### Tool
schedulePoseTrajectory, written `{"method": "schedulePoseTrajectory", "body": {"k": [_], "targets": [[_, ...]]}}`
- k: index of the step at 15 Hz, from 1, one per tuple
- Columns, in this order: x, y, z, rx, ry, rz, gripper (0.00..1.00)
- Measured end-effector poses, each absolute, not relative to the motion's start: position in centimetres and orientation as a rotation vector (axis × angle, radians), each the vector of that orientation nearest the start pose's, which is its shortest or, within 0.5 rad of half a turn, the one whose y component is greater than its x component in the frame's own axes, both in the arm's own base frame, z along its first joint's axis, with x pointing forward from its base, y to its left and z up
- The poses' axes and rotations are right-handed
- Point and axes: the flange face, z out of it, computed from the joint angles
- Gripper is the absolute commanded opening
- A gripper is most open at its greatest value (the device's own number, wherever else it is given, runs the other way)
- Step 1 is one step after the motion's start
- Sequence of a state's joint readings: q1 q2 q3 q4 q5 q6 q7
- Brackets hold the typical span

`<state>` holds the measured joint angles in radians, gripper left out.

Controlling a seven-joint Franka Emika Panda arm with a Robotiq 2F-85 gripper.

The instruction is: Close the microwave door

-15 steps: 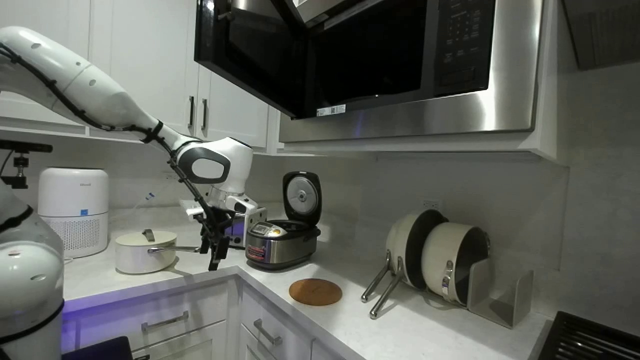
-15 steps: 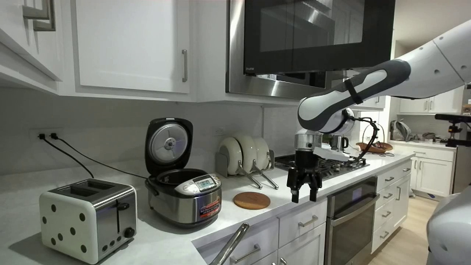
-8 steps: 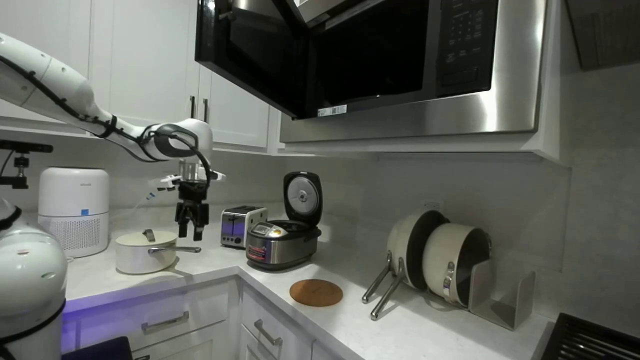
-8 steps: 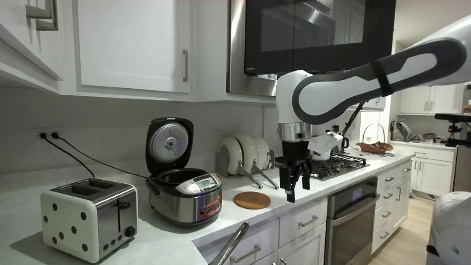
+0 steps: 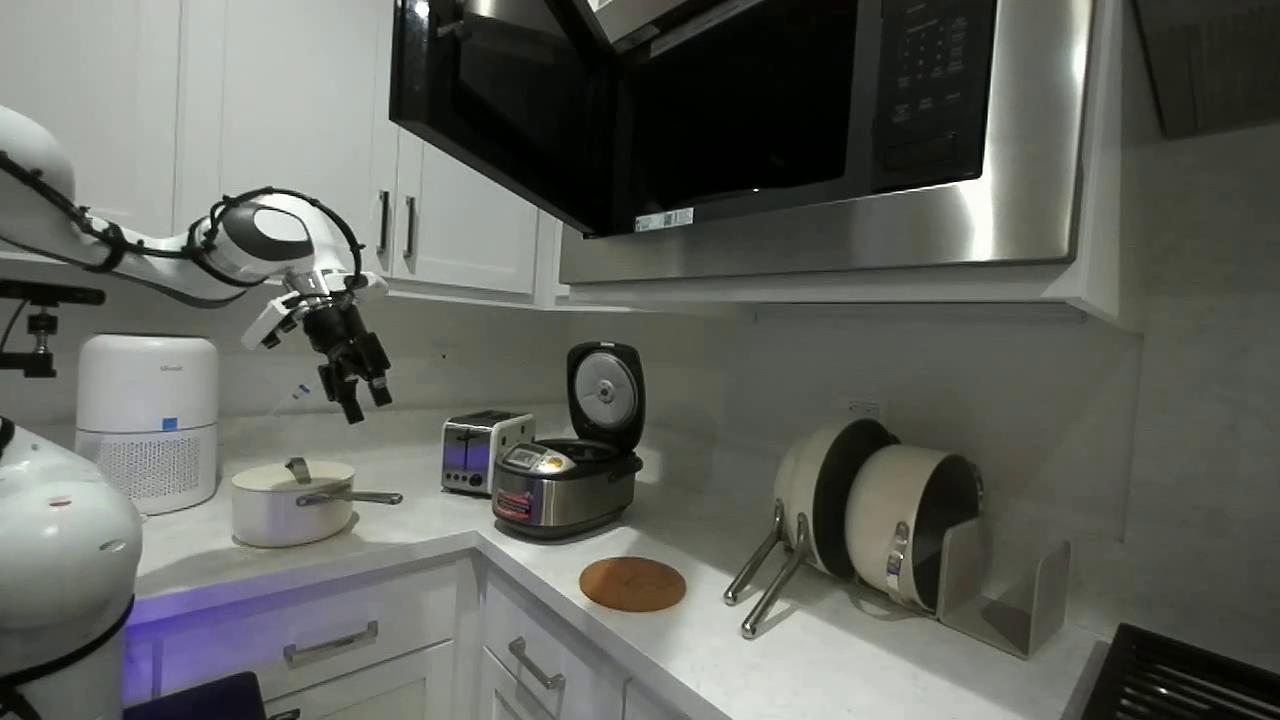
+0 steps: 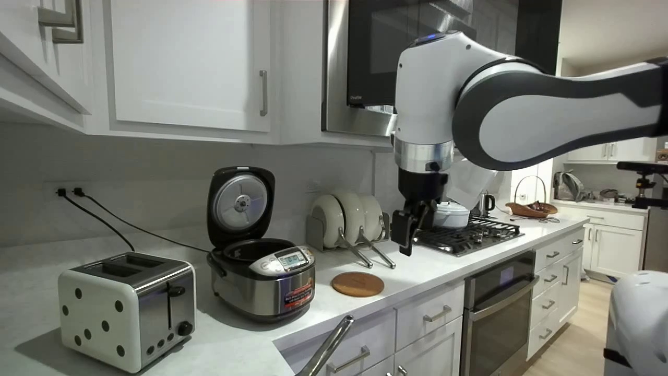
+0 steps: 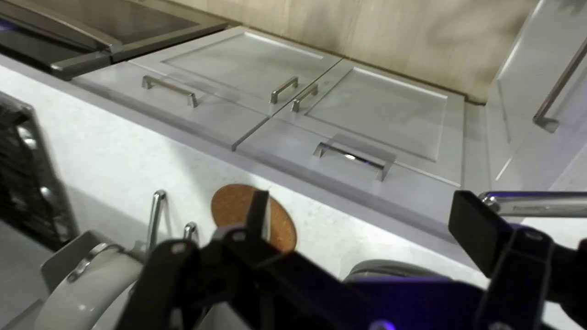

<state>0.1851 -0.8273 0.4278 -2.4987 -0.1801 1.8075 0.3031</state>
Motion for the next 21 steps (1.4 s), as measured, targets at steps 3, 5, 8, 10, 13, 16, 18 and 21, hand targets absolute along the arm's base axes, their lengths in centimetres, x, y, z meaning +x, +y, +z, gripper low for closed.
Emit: {"method": "schedulePoseTrajectory", "body": {"k": [3,5,8,10,13,16,18,21], "targets": [[25.1,20.1,55.8,-3.546,-0.36,-0.736,1.0],[24.5,20.0,57.1,-3.56,-0.32,-0.913,1.0],[24.1,19.7,59.0,-3.568,-0.254,-1.173,1.0],[24.0,19.2,60.2,-3.571,-0.198,-1.344,1.0],[24.2,18.2,61.6,-3.568,-0.071,-1.591,1.0],[24.6,17.0,62.7,-3.546,0.139,-1.807,1.0],[24.7,16.2,63.6,-3.506,0.287,-1.959,1.0],[24.4,15.5,65.1,-3.394,0.487,-2.21,1.0]]}}
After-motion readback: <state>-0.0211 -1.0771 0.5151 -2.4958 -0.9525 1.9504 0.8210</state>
